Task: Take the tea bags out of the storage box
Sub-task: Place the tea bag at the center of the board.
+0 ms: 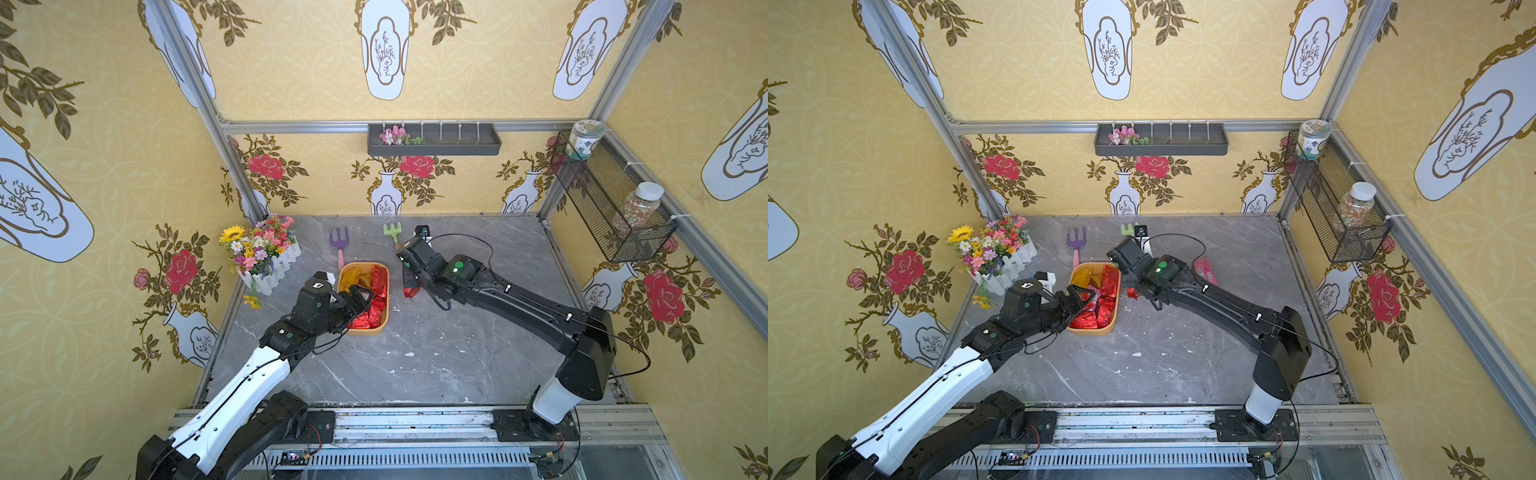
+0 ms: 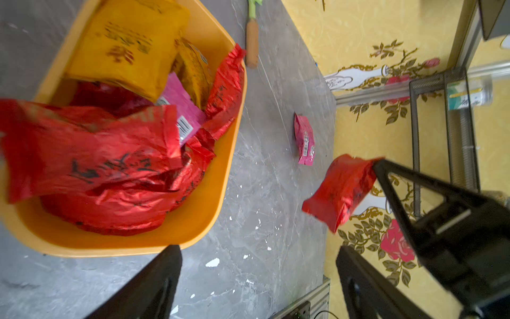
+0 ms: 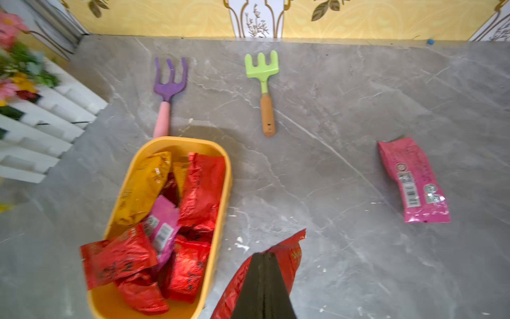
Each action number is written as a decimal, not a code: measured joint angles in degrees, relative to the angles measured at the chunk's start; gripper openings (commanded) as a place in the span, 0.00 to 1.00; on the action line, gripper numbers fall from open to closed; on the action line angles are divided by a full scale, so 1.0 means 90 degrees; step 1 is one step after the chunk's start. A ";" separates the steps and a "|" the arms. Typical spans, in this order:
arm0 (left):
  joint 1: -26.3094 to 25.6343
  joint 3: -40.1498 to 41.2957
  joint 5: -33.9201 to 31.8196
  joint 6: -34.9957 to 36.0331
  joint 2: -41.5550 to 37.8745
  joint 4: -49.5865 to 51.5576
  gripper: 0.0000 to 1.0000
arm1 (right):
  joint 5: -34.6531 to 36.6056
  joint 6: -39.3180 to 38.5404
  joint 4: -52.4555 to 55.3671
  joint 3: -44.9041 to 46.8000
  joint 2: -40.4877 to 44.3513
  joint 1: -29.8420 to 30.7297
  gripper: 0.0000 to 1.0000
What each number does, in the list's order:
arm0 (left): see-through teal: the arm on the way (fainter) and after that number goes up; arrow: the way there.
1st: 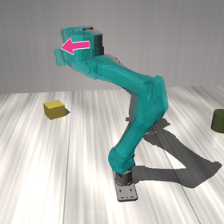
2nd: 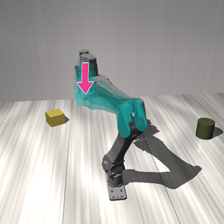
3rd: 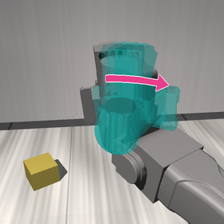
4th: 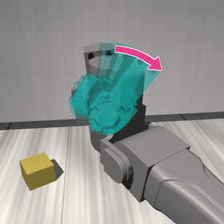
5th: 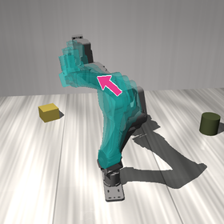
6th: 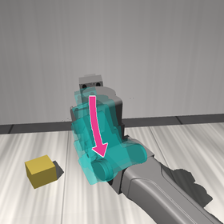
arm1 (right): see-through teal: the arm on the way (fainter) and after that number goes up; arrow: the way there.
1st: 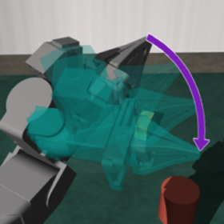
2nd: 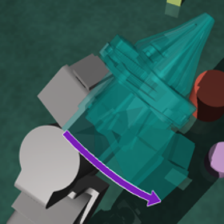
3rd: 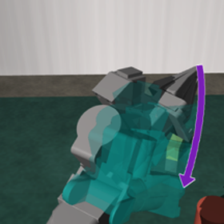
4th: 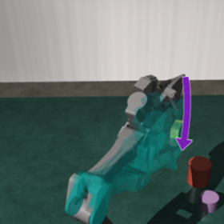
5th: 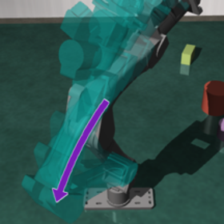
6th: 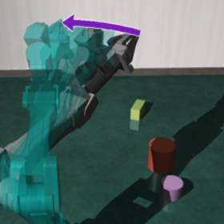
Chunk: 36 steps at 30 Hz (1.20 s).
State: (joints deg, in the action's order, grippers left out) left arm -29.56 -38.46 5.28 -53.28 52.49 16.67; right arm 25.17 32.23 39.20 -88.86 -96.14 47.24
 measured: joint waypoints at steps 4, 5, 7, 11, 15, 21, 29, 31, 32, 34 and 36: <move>-0.0170 0.0090 -0.0182 -0.0148 0.0102 -0.0233 0.93 | -0.0172 -0.0765 0.0323 -0.0114 -0.0228 -0.0690 0.00; -0.0180 0.0138 -0.0243 -0.0160 0.0090 -0.0270 0.93 | -0.0260 -0.0954 0.0408 -0.0175 -0.0374 -0.0855 0.00; -0.0197 0.0226 -0.0250 -0.0238 0.0049 -0.0282 0.93 | -0.0265 -0.1234 0.0578 -0.0277 -0.0639 -0.1047 0.00; -0.0206 0.0338 -0.0279 -0.0274 -0.0022 -0.0362 0.93 | -0.0095 -0.1753 0.0925 -0.0617 -0.1333 -0.1127 0.00; -0.0206 0.0432 -0.0282 -0.0301 -0.0112 -0.0364 0.93 | 0.0253 -0.2118 0.1180 -0.1100 -0.2132 -0.1134 0.00; -0.0206 0.0563 -0.0289 -0.0323 -0.0321 -0.0362 0.94 | 0.0899 -0.2565 0.1345 -0.1681 -0.2943 -0.1180 0.00; -0.0206 0.0634 -0.0328 -0.0372 -0.0449 -0.0289 0.94 | 0.1428 -0.3167 0.1241 -0.2161 -0.3755 -0.1319 0.00; -0.0206 0.0653 -0.0333 -0.0374 -0.0491 -0.0226 0.94 | 0.1554 -0.3296 0.1183 -0.2227 -0.3903 -0.1336 0.00; -0.0206 0.0665 -0.0333 -0.0374 -0.0510 -0.0199 0.94 | 0.1596 -0.3315 0.1137 -0.2246 -0.3961 -0.1345 0.00; -0.0206 0.0697 -0.0333 -0.0393 -0.0551 -0.0172 0.95 | 0.1666 -0.3463 0.1115 -0.2259 -0.4027 -0.1372 0.00; -0.0206 0.0712 -0.0355 -0.0420 -0.0568 -0.0155 0.95 | 0.1729 -0.3541 0.1095 -0.2293 -0.4053 -0.1387 0.00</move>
State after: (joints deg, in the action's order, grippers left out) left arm -31.42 -32.05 2.09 -57.06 47.37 15.27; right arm 40.73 0.36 49.06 -109.49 -132.62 34.76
